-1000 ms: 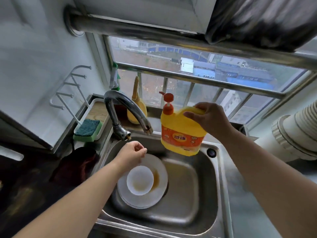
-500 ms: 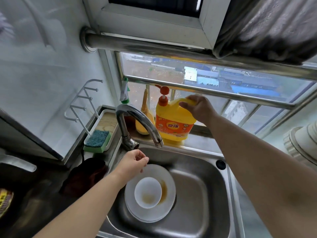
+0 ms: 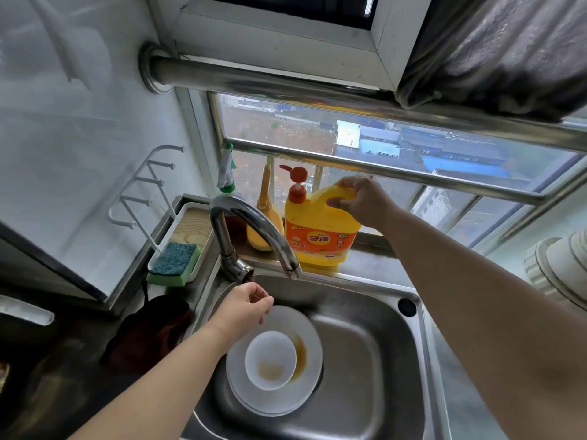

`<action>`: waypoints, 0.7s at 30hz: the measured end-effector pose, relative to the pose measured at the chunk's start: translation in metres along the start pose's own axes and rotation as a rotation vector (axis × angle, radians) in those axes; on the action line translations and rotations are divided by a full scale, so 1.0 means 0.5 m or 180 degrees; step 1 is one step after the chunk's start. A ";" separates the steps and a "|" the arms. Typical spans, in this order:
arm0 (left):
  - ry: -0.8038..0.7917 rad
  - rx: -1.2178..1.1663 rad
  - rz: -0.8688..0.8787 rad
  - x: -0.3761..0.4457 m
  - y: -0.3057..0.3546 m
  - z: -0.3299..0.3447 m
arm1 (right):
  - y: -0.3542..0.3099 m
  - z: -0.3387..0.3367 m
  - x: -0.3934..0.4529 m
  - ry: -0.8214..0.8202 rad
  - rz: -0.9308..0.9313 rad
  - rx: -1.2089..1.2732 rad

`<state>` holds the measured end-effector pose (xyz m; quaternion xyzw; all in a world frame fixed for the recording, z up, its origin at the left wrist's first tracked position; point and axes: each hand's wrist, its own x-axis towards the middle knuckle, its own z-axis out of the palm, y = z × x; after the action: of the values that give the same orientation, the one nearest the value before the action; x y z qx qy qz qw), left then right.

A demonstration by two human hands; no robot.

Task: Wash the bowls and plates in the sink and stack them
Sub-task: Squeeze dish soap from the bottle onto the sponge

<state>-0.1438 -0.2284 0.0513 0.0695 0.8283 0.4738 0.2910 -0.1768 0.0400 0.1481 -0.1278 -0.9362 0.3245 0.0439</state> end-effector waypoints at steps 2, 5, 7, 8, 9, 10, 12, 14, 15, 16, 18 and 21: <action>-0.0009 -0.0005 -0.0017 0.002 0.000 0.004 | -0.002 0.000 -0.003 -0.0032 -0.0009 0.0052; -0.0026 -0.0006 -0.0035 0.004 -0.001 0.007 | -0.001 0.001 -0.001 0.0087 -0.0019 0.0068; -0.0015 -0.0020 -0.0045 0.006 -0.004 0.006 | 0.000 0.004 0.000 0.0130 -0.0063 0.0068; -0.0007 -0.0019 -0.0050 0.006 -0.006 0.006 | 0.000 0.004 0.000 0.0144 -0.0070 0.0079; 0.0005 -0.0013 -0.0055 0.006 -0.008 0.005 | 0.000 0.005 0.000 0.0156 -0.0079 0.0087; 0.0018 -0.0005 -0.0062 0.006 -0.010 0.005 | -0.001 0.005 -0.001 0.0168 -0.0100 0.0077; 0.0034 0.0001 -0.0083 0.006 -0.015 0.004 | -0.002 0.006 -0.004 0.0198 -0.0169 -0.0007; 0.0026 0.0011 -0.0095 0.006 -0.020 0.004 | -0.001 0.006 -0.009 0.0247 -0.0227 -0.0114; 0.0022 0.0018 -0.0101 0.005 -0.022 0.004 | 0.001 0.004 -0.013 0.0275 -0.0238 -0.0155; 0.0025 0.0024 -0.0107 0.005 -0.023 0.004 | 0.003 0.000 -0.017 0.0312 -0.0236 -0.0186; 0.0039 0.0038 -0.0102 0.004 -0.024 0.004 | 0.014 -0.014 -0.024 0.0464 -0.0205 -0.0246; 0.0027 0.0020 -0.0098 0.003 -0.022 0.007 | 0.041 -0.041 -0.034 0.0748 -0.0066 -0.0366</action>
<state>-0.1413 -0.2309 0.0403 0.0556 0.8320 0.4669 0.2945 -0.1528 0.0631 0.1517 -0.1575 -0.9429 0.2526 0.1493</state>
